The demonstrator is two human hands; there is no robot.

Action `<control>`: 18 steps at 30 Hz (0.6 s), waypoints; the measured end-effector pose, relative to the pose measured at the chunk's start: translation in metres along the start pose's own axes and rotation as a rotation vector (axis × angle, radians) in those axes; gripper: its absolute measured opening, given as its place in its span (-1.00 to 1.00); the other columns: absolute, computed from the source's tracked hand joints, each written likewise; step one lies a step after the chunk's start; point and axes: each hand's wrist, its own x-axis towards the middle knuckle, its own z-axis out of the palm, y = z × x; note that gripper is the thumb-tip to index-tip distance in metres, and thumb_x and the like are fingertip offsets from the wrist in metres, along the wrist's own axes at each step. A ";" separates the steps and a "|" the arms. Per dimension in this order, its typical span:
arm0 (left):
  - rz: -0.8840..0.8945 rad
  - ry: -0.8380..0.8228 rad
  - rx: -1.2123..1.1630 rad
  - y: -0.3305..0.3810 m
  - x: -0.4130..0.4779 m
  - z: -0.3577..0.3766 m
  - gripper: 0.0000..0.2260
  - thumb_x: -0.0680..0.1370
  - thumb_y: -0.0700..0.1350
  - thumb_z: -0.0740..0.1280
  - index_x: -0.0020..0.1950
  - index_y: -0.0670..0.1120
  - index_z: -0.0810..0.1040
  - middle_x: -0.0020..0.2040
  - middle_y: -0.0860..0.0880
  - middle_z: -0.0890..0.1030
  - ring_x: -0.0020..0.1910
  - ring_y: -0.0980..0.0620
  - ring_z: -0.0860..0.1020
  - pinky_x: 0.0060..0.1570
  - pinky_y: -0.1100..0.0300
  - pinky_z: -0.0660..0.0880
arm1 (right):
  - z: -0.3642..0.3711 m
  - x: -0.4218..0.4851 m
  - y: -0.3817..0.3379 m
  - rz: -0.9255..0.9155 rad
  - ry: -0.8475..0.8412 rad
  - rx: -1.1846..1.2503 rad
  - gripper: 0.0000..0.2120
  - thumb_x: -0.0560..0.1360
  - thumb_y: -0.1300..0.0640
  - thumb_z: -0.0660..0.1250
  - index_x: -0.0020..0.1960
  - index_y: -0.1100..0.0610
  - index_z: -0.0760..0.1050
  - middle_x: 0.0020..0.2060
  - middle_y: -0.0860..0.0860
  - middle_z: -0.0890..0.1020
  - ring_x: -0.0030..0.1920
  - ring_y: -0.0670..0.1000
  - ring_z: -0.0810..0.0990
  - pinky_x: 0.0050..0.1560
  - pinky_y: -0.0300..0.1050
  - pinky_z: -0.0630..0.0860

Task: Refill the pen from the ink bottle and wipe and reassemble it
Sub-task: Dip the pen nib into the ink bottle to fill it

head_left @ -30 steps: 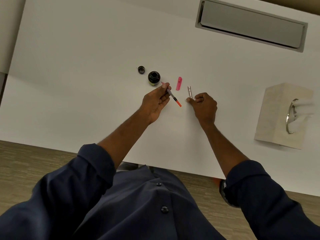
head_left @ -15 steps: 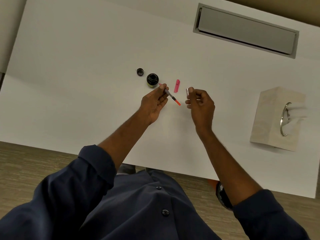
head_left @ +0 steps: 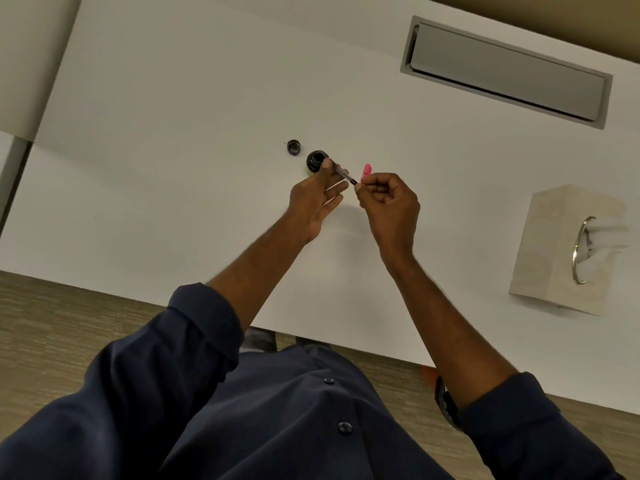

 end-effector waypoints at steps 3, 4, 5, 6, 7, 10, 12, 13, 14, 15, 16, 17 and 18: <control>0.093 0.105 0.216 0.001 -0.001 -0.006 -0.66 0.65 0.15 0.22 0.11 -0.07 0.65 -0.01 0.00 0.72 -0.06 0.08 0.68 0.06 0.13 0.61 | 0.003 0.003 -0.002 0.010 0.010 -0.006 -0.86 0.48 0.19 0.52 0.02 0.17 0.65 -0.14 0.00 0.74 -0.15 -0.02 0.73 0.01 -0.03 0.69; 0.196 0.173 0.327 -0.002 -0.001 -0.011 -0.68 0.65 0.14 0.23 0.09 -0.05 0.66 -0.06 0.02 0.71 -0.11 0.09 0.67 0.03 0.12 0.62 | 0.004 0.004 -0.003 0.015 0.010 -0.007 -0.87 0.47 0.20 0.51 0.01 0.16 0.65 -0.15 0.00 0.74 -0.17 -0.03 0.73 0.00 -0.05 0.69; 0.336 0.255 0.464 -0.005 0.000 -0.016 -0.74 0.65 0.10 0.26 0.07 -0.03 0.65 -0.07 0.03 0.69 -0.11 0.10 0.65 0.03 0.09 0.63 | 0.005 0.005 -0.004 0.019 0.007 -0.009 -0.89 0.47 0.21 0.51 -0.01 0.16 0.66 -0.16 -0.01 0.74 -0.18 -0.03 0.72 -0.01 -0.07 0.69; 0.484 0.331 0.600 -0.008 0.001 -0.022 -0.80 0.63 0.05 0.31 0.08 -0.03 0.63 -0.04 0.04 0.67 -0.09 0.11 0.63 0.02 0.06 0.62 | 0.007 0.007 -0.005 0.019 0.001 -0.013 -0.90 0.47 0.22 0.50 -0.02 0.16 0.66 -0.18 -0.02 0.74 -0.20 -0.04 0.72 -0.02 -0.10 0.68; 0.610 0.370 0.708 -0.010 0.002 -0.027 -0.85 0.60 0.00 0.35 0.12 -0.02 0.60 0.02 0.05 0.64 -0.06 0.13 0.60 0.00 0.07 0.60 | 0.008 0.008 -0.006 0.014 -0.007 -0.020 -0.91 0.46 0.23 0.50 -0.03 0.16 0.66 -0.19 -0.02 0.73 -0.21 -0.05 0.71 -0.04 -0.13 0.68; 0.831 0.364 0.981 -0.005 0.007 -0.036 -0.72 0.53 -0.04 0.43 0.22 0.04 0.51 0.20 0.06 0.52 0.13 0.06 0.53 -0.03 0.14 0.54 | 0.011 0.012 -0.010 -0.016 -0.033 -0.064 -0.91 0.45 0.24 0.49 -0.04 0.18 0.66 -0.23 -0.03 0.71 -0.25 -0.10 0.68 -0.11 -0.28 0.62; 0.892 0.339 1.134 0.003 0.012 -0.038 -0.66 0.48 0.01 0.47 0.23 0.08 0.51 0.25 0.04 0.50 0.21 0.02 0.49 -0.01 0.13 0.49 | 0.013 0.015 -0.012 -0.035 -0.043 -0.085 -0.91 0.45 0.24 0.49 -0.04 0.18 0.66 -0.24 -0.03 0.71 -0.26 -0.11 0.68 -0.14 -0.35 0.59; 0.907 0.333 1.192 0.006 0.015 -0.038 -0.65 0.46 0.04 0.48 0.21 0.10 0.52 0.27 0.05 0.49 0.21 0.02 0.48 0.01 0.13 0.46 | 0.015 0.016 -0.014 -0.045 -0.047 -0.098 -0.91 0.45 0.25 0.50 -0.04 0.19 0.66 -0.24 -0.03 0.71 -0.26 -0.13 0.67 -0.15 -0.38 0.58; 0.909 0.328 1.233 0.008 0.019 -0.039 -0.64 0.44 0.07 0.49 0.20 0.11 0.53 0.27 0.05 0.49 0.22 0.02 0.47 0.04 0.13 0.43 | 0.016 0.017 -0.016 -0.058 -0.052 -0.115 -0.90 0.45 0.25 0.49 -0.04 0.19 0.66 -0.23 -0.03 0.70 -0.26 -0.16 0.66 -0.16 -0.40 0.56; 0.909 0.323 1.262 0.010 0.021 -0.039 -0.65 0.44 0.09 0.49 0.19 0.12 0.54 0.28 0.05 0.49 0.23 0.02 0.47 0.06 0.12 0.41 | 0.017 0.018 -0.017 -0.073 -0.057 -0.132 -0.90 0.45 0.25 0.49 -0.04 0.20 0.66 -0.23 -0.04 0.70 -0.27 -0.19 0.65 -0.16 -0.43 0.54; 0.910 0.317 1.282 0.011 0.024 -0.039 -0.66 0.44 0.11 0.48 0.18 0.12 0.55 0.29 0.05 0.49 0.24 0.02 0.47 0.09 0.10 0.40 | 0.018 0.020 -0.019 -0.090 -0.062 -0.146 -0.90 0.44 0.26 0.49 -0.04 0.20 0.66 -0.23 -0.04 0.70 -0.27 -0.21 0.63 -0.17 -0.45 0.52; 0.917 0.317 1.301 0.012 0.027 -0.039 -0.67 0.44 0.13 0.47 0.17 0.12 0.57 0.29 0.04 0.49 0.25 0.01 0.47 0.10 0.09 0.39 | 0.019 0.021 -0.021 -0.105 -0.067 -0.158 -0.90 0.44 0.26 0.49 -0.04 0.19 0.66 -0.23 -0.05 0.69 -0.28 -0.23 0.62 -0.18 -0.46 0.52; 0.923 0.318 1.311 0.012 0.029 -0.039 -0.69 0.45 0.14 0.46 0.15 0.12 0.58 0.29 0.04 0.50 0.25 0.01 0.47 0.11 0.10 0.38 | 0.020 0.023 -0.022 -0.120 -0.072 -0.169 -0.90 0.44 0.26 0.49 -0.04 0.19 0.66 -0.23 -0.05 0.69 -0.29 -0.24 0.61 -0.18 -0.47 0.51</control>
